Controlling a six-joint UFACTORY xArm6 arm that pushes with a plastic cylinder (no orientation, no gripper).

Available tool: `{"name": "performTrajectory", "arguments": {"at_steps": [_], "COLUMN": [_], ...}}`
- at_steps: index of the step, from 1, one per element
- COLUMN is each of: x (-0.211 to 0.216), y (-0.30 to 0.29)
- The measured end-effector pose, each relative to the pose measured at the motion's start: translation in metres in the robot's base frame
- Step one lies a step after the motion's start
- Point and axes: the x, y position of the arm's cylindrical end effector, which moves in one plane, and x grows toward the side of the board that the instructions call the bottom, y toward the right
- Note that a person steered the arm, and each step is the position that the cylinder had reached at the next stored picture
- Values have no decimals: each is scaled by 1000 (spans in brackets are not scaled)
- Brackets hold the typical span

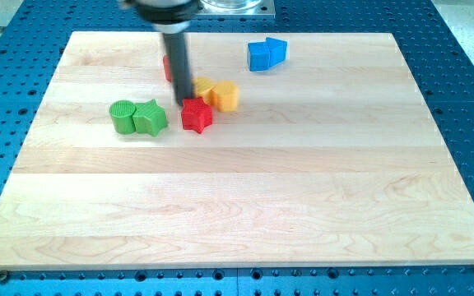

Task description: Place the yellow heart diagonally top right to the red star

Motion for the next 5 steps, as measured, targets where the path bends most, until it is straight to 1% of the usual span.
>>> {"name": "performTrajectory", "arguments": {"at_steps": [1, 2, 3, 4, 5], "x": [-2, -1, 34, 74, 75], "y": [44, 113, 94, 114, 132]}}
